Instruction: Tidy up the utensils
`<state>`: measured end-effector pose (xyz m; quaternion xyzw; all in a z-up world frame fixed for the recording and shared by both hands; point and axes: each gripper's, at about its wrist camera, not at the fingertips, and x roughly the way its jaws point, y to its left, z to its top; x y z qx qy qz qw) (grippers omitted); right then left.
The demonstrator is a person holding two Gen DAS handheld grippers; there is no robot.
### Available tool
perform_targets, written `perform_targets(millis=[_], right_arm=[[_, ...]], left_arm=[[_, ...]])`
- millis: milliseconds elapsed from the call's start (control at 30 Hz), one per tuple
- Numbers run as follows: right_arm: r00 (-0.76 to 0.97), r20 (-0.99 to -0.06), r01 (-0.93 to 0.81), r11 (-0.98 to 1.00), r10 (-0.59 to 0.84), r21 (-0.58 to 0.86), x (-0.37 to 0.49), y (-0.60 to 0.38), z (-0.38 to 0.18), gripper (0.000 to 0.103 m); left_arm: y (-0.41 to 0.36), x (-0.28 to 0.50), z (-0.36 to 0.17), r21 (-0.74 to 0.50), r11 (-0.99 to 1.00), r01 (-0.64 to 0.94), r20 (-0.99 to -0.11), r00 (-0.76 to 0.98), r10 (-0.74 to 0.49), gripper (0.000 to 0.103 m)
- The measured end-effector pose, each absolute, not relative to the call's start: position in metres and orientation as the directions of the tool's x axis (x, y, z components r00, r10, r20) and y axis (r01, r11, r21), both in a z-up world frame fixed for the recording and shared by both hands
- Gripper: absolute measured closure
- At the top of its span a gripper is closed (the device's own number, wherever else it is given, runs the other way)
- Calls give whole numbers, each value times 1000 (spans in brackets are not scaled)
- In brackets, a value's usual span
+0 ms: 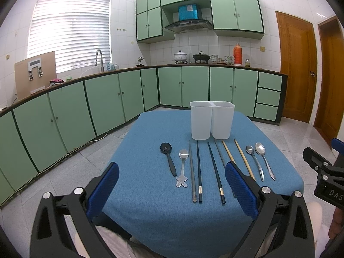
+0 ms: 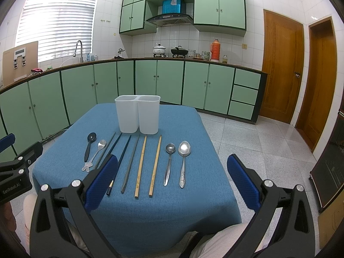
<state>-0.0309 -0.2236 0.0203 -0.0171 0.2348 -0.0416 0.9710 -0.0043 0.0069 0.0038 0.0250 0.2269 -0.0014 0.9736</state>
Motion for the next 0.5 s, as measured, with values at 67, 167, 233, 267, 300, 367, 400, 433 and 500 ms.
perform_targets(millis=[67,167,233,267,300,367,400,433,500], right_arm=[[886,-454,73,996,-89,-53,-31,-224,20,5],[886,-455,74,996,-90,-53,-31,-224,20,5],[886,-455,73,996,-89,-53,-31,-223,20,5],[886,-455,73,996,-89,-53,-31,-223,20,5],[886,-455,73,996,-89,-53,-31,-224,20,5],[886,-455,73,996,-89,-53,-31,-224,20,5],[886,-455,73,996,-89,-53,-31,-224,20,5],[886,-454,73,996,-89,-54,-31,-224,20,5],[886,-455,73,996,-89,-53,-31,-224,20,5]], left_arm=[[6,-4,4,50,999,14,-441,897,10,6],[9,-4,4,51,999,12,-441,897,12,6],[9,-4,4,51,999,12,-441,897,12,6],[8,-4,4,51,999,12,-441,897,11,6],[8,-4,4,52,999,12,-441,897,12,6],[8,-1,2,51,999,12,-442,897,12,6],[8,-2,2,51,999,12,-442,897,12,6],[9,-1,2,51,999,12,-442,897,12,6],[8,-1,2,52,999,11,-442,897,13,6]])
